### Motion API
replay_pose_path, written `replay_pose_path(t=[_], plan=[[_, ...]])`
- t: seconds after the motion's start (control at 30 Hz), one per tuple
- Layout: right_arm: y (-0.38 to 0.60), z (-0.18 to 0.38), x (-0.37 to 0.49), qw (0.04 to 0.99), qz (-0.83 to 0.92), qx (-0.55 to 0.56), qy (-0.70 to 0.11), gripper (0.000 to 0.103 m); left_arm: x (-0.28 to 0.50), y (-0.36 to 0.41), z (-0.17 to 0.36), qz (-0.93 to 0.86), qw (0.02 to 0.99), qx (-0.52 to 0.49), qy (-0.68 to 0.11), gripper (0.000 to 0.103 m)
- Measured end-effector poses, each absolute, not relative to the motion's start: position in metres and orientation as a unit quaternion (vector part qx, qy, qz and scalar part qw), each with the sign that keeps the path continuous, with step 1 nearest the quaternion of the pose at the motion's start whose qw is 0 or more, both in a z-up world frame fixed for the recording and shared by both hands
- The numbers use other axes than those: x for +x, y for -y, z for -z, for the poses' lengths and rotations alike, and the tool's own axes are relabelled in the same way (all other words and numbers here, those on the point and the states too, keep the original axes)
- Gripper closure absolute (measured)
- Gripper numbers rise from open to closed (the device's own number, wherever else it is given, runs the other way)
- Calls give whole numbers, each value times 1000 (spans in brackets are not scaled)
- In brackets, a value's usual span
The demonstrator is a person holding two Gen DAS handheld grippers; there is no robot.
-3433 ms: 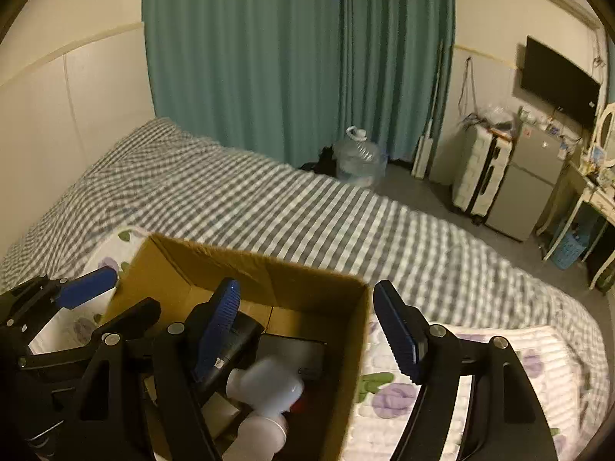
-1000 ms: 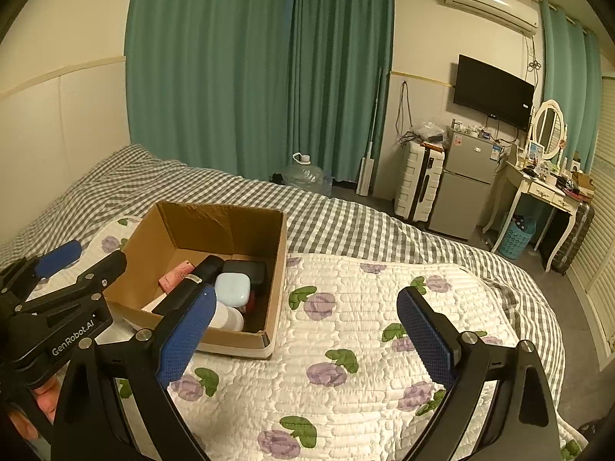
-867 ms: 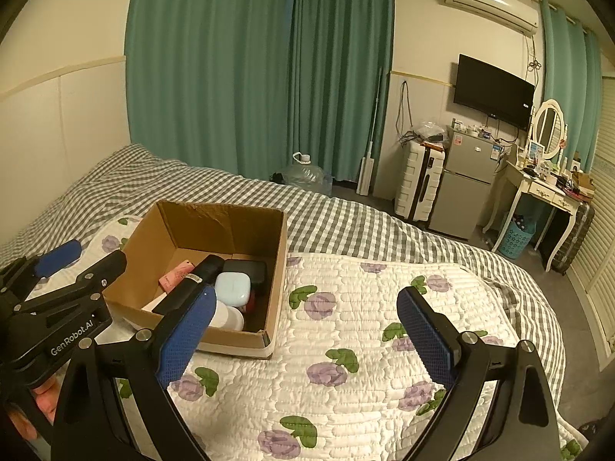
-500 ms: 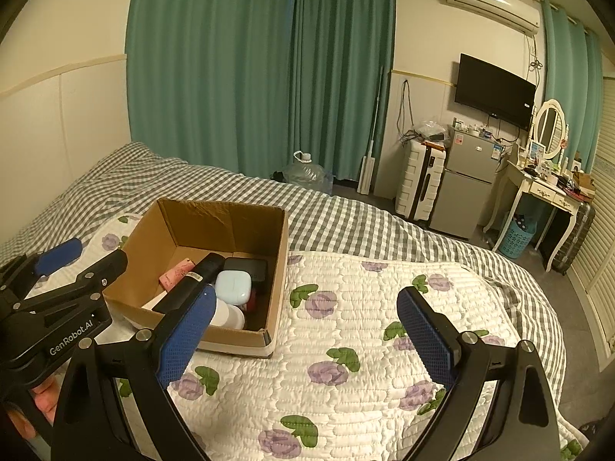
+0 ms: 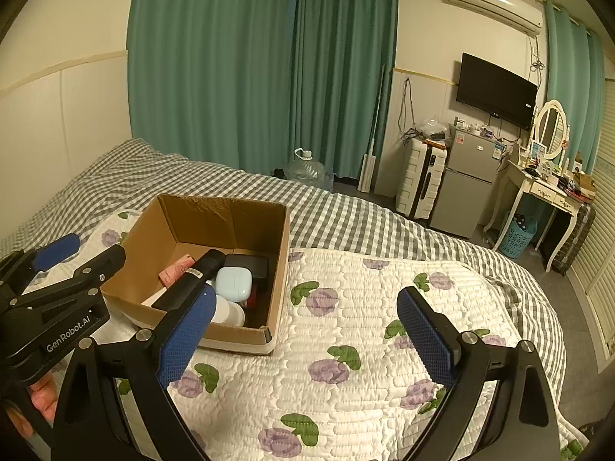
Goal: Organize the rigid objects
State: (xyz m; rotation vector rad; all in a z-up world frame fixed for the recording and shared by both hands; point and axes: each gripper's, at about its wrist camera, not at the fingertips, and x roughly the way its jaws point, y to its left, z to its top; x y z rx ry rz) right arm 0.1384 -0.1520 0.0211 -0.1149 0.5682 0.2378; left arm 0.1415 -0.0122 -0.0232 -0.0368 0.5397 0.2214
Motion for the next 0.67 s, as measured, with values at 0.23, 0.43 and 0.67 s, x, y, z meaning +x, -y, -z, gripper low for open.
replay_pose_path(t=[0.23,0.43,0.67], plan=[[152,-21,139,951,-117,-57,-280,7,142,13,23,-109,958,-18,-265,37],[152,-21,139,951,-117,-57,-280,7,141,13,23,-109,958,-18,-265,36],[151,-19,139,951,-118,-58,-281,7,142,14,21,-109,959,-21,-260,36]])
